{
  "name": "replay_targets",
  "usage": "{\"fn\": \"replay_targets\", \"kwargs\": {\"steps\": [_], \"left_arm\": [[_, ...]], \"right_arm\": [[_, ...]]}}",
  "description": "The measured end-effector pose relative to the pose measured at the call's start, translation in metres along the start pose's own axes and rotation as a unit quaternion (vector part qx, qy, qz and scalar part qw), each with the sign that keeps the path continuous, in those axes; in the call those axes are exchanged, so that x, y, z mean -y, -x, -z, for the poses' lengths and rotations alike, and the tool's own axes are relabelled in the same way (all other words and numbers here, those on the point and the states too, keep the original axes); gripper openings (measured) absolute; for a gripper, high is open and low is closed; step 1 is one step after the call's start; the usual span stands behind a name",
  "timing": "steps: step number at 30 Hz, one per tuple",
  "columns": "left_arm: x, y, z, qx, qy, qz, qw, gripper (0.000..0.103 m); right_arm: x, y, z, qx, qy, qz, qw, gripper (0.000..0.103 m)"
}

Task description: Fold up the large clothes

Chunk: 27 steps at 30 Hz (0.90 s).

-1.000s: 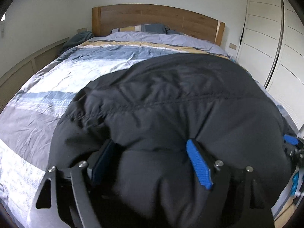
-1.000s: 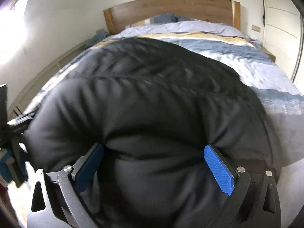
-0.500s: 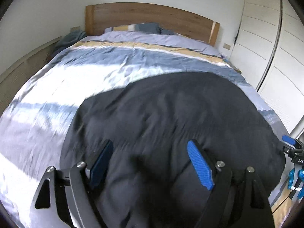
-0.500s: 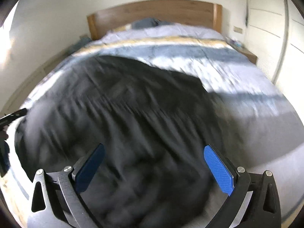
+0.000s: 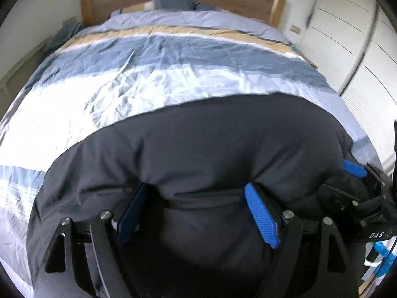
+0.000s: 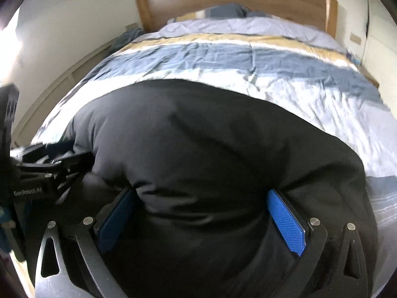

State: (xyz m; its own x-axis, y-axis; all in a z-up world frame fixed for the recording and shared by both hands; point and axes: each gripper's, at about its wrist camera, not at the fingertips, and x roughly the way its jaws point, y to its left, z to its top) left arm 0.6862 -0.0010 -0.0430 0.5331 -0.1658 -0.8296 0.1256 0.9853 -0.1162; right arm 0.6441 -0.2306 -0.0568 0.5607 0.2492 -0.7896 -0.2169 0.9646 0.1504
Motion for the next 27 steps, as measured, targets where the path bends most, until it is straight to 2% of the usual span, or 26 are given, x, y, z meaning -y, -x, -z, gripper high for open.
{"fn": "replay_targets", "kwargs": {"steps": [2,5,8,9,12,13,16,18,19,21,23,25,27], "left_arm": [[-0.011,-0.006,-0.007,0.000,0.011,-0.014,0.9998,0.081],[-0.041,-0.008,-0.004,-0.007,0.042,-0.011,0.9990,0.081],[-0.087,-0.009,0.010,-0.024,0.081,-0.034,0.9959,0.081],[-0.109,-0.008,0.017,-0.033,0.101,-0.043,0.9934,0.081],[-0.132,-0.003,0.032,-0.055,0.095,-0.099,0.9890,0.081],[-0.139,0.006,0.038,-0.050,0.101,-0.106,0.9879,0.081],[-0.147,0.046,0.055,-0.003,0.127,-0.080,0.9887,0.080],[-0.140,0.074,0.069,0.041,0.127,-0.049,0.9899,0.080],[-0.135,0.088,0.080,0.063,0.126,-0.023,0.9898,0.080],[-0.124,0.098,0.098,0.066,0.114,0.006,0.9913,0.080],[-0.114,0.092,0.120,0.047,0.096,0.000,0.9943,0.080],[-0.109,0.085,0.138,0.034,0.087,-0.010,0.9955,0.080],[-0.110,0.085,0.152,0.040,0.097,-0.009,0.9944,0.081]], "right_arm": [[0.012,-0.006,-0.007,-0.002,-0.015,-0.006,1.000,0.103],[0.041,-0.005,-0.005,0.000,-0.035,-0.004,0.999,0.103],[0.074,0.001,0.006,-0.002,-0.066,0.021,0.998,0.102],[0.091,0.002,0.012,-0.005,-0.084,0.031,0.996,0.103],[0.139,0.015,0.039,-0.014,-0.160,0.034,0.986,0.103],[0.150,0.023,0.048,-0.017,-0.174,0.050,0.983,0.103],[0.146,0.052,0.062,0.005,-0.156,0.078,0.985,0.103],[0.133,0.072,0.065,0.030,-0.132,0.081,0.987,0.103],[0.121,0.087,0.069,0.050,-0.120,0.072,0.989,0.103],[0.100,0.102,0.079,0.067,-0.104,0.046,0.991,0.103],[0.080,0.107,0.093,0.070,-0.090,0.024,0.993,0.103],[0.068,0.101,0.110,0.050,-0.069,0.028,0.996,0.102],[0.060,0.088,0.128,0.025,-0.048,0.047,0.997,0.102]]}}
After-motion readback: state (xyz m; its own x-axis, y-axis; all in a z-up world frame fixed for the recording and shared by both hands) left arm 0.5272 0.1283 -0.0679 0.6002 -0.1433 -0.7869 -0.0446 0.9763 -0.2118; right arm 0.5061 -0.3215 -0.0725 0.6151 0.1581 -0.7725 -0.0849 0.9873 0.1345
